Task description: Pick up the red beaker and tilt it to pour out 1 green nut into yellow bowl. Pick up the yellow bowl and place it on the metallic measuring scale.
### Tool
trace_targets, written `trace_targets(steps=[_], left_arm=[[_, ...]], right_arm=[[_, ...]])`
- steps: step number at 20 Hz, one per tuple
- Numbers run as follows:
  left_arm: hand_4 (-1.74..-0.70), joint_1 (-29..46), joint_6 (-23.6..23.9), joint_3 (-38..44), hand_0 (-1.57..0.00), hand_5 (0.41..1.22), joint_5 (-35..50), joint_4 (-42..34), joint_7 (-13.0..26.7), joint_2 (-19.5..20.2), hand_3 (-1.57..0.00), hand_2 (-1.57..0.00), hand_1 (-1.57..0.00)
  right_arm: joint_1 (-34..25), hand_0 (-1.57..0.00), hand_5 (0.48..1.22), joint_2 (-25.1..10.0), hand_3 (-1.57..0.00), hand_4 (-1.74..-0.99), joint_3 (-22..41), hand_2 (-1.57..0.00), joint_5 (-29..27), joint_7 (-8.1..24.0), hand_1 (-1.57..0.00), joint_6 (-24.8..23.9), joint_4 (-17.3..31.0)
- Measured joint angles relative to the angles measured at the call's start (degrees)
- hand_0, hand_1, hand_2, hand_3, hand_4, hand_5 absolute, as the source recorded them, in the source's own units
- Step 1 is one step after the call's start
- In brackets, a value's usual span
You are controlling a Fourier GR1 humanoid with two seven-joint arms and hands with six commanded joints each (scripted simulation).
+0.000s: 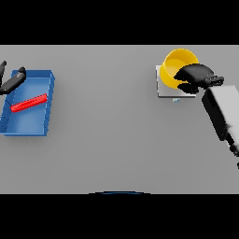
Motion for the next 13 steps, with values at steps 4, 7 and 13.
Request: trace_targets(steps=[4,7,13], left_arm=[[-0.73,-0.7,-0.4,-0.2,0.00,0.712,0.2,1.3,0.6,-1.0,0.00,0.00,0.00],[-0.72,-1.0,-0.5,-0.2,0.00,0.703,-0.2,2.1,0.2,-1.4,0.00,0.00,0.00],[-0.72,-0.5,0.0,-0.4,0.00,0.693,-0.2,0.9,0.0,-1.1,0.00,0.00,0.00]], right_arm=[[-0.8,-0.29,0.902,0.3,-0.57,-1.517,-0.1,-0.60,-0.2,0.9,-0.48,1.8,1.1],[-0.5,-0.15,0.842,0.0,-0.45,-1.469,1.4,-0.37,1.3,-1.0,-0.24,0.8,1.7],[-0.3,-0.04,0.759,0.0,-0.27,-1.410,1.4,-0.10,0.9,1.8,-0.06,3.8,0.6]])
